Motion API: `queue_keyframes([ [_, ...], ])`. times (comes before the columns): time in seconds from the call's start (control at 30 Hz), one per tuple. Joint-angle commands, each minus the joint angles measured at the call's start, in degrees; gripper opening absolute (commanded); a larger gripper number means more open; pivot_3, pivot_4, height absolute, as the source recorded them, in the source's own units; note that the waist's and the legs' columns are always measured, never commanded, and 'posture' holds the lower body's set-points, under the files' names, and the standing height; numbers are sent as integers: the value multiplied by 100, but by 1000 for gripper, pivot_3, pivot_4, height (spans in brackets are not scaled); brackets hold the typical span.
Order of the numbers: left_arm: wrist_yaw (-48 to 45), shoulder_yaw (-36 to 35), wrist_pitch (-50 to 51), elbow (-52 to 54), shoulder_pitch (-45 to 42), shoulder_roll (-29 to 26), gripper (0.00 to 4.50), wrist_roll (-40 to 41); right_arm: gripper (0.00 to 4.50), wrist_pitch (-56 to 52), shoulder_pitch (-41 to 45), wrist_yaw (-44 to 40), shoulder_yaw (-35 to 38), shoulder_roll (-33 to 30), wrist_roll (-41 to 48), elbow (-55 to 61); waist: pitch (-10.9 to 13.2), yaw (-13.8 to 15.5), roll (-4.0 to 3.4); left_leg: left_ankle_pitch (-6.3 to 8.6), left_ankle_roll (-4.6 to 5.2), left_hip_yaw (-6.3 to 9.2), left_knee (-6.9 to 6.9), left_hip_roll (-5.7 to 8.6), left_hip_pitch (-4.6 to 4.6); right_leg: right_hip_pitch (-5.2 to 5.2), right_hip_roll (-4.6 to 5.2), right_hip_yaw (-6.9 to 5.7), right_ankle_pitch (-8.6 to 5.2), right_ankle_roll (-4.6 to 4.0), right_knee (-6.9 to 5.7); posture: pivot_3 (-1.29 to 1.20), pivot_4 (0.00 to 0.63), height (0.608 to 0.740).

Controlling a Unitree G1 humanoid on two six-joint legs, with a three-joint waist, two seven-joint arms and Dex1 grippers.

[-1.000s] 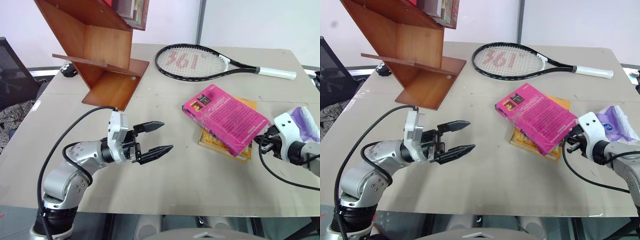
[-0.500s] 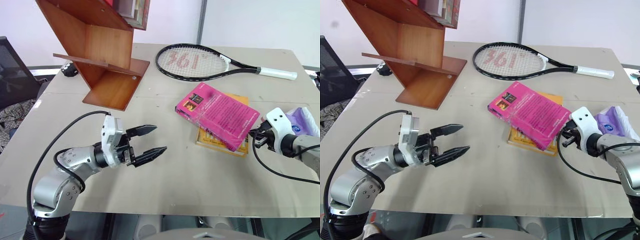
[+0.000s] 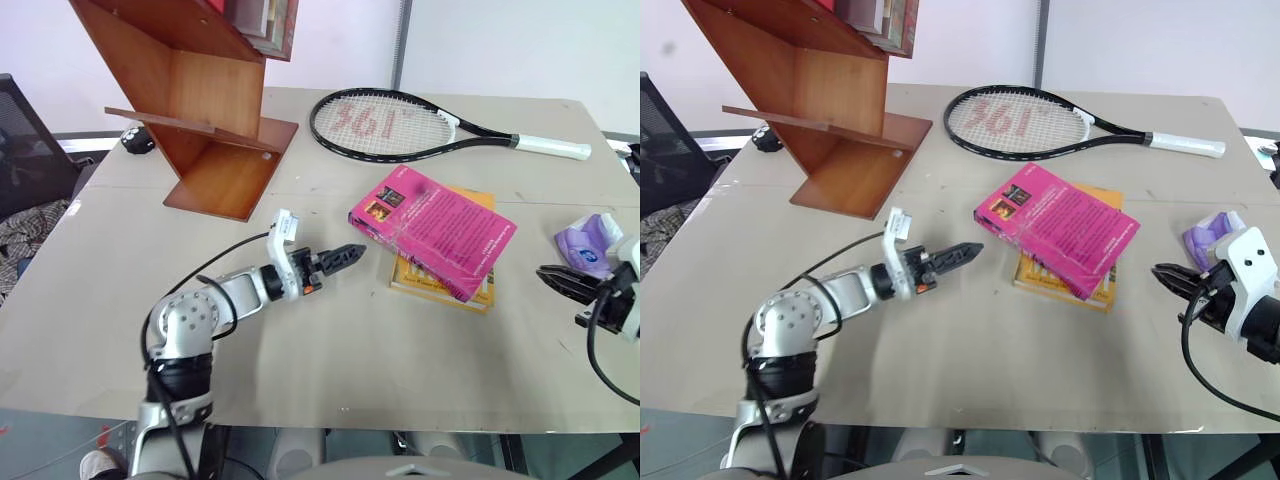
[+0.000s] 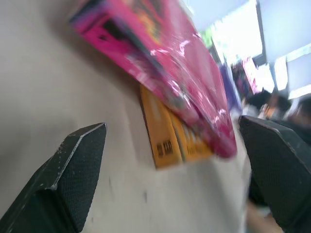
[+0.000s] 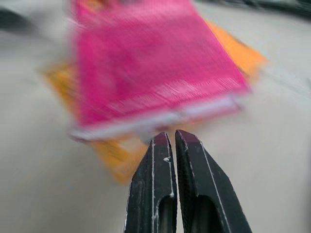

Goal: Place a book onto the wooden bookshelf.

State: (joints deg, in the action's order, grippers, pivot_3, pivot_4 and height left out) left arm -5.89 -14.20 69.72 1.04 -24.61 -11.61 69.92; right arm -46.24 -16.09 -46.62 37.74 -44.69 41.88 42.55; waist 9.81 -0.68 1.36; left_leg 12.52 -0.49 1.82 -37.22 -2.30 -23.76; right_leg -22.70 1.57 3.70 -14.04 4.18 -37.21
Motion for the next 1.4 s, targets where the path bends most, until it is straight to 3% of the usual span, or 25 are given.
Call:
queue_keyframes([
  [0.03, 878, -333, 34, -499, -260, 624, 4500, 609, 21, 452, -218, -95, 569, 264, 638, 744, 0, 13, 3, 0, 0, 0, 0, 3, -3, 0, 2, 0, 3, -5, 2, 0, 150, 740],
  [0.2, 1362, -388, -123, -844, -485, 1185, 4500, 693, 21, 773, -173, 477, 726, 531, 999, 950, -1, -9, 6, 0, -1, -7, -1, 11, -6, 0, 11, 5, 9, -15, 11, 0, 150, 740],
  [0.23, 1410, -396, -247, -947, -544, 1309, 4500, 635, 257, 828, -77, 724, 674, 520, 758, 877, -2, -5, 6, 0, -1, -7, 0, 11, -5, 0, 11, 5, 9, -15, 11, 0, 150, 740],
  [0.33, 1348, -270, -463, -1125, -654, 1483, 4500, 354, 1127, 932, 14, 929, 495, 360, 464, 917, -3, 9, 5, -1, -1, -6, -1, 13, -3, 0, 11, 4, -1, -35, 10, 0, 150, 740],
  [0.57, 1079, -256, -841, -1657, -980, 1733, 4500, -48, 4385, 973, -807, 517, 722, 326, 1097, 1252, -3, 75, 7, 0, -2, -1, 6, 17, -9, 1, 11, 2, 2, -31, 19, 0, 150, 740],
  [0.73, 975, -362, -1158, -2145, -1201, 1958, 4500, -316, 4460, 1178, -1636, 285, 949, 503, 1512, 1468, -4, 128, 7, 0, -1, -3, 6, 17, -10, 4, 12, 3, -3, -38, 29, 0, 150, 740],
  [1.27, 562, -430, -1663, -3354, -1800, 2327, 4500, -755, 4460, 1916, -2131, 319, 825, 720, 913, 1271, -32, 161, 6, 0, -2, 2, -8, 21, -6, 17, 12, 5, -14, -23, 32, 0, 150, 740],
  [1.3, 566, -453, -1662, -3415, -1823, 2342, 3966, -749, 4500, 1944, -2156, 319, 798, 727, 870, 1261, -35, 162, 4, 0, -2, 2, -8, 21, -6, 17, 12, 5, -14, -23, 32, 0, 150, 740],
  [1.33, 568, -494, -1666, -3480, -1850, 2357, 3751, -732, 4500, 1965, -2167, 323, 766, 733, 822, 1245, -36, 152, 4, 0, -2, 2, -8, 21, -6, 18, 12, 5, -15, -22, 32, 0, 150, 740],
  [1.4, 544, -535, -1677, -3566, -1889, 2351, 2729, -734, 4500, 1993, -2174, 329, 710, 728, 723, 1213, -41, 147, -1, 0, -2, 1, -8, 21, -5, 18, 12, 6, -15, -21, 32, 0, 150, 740],
])
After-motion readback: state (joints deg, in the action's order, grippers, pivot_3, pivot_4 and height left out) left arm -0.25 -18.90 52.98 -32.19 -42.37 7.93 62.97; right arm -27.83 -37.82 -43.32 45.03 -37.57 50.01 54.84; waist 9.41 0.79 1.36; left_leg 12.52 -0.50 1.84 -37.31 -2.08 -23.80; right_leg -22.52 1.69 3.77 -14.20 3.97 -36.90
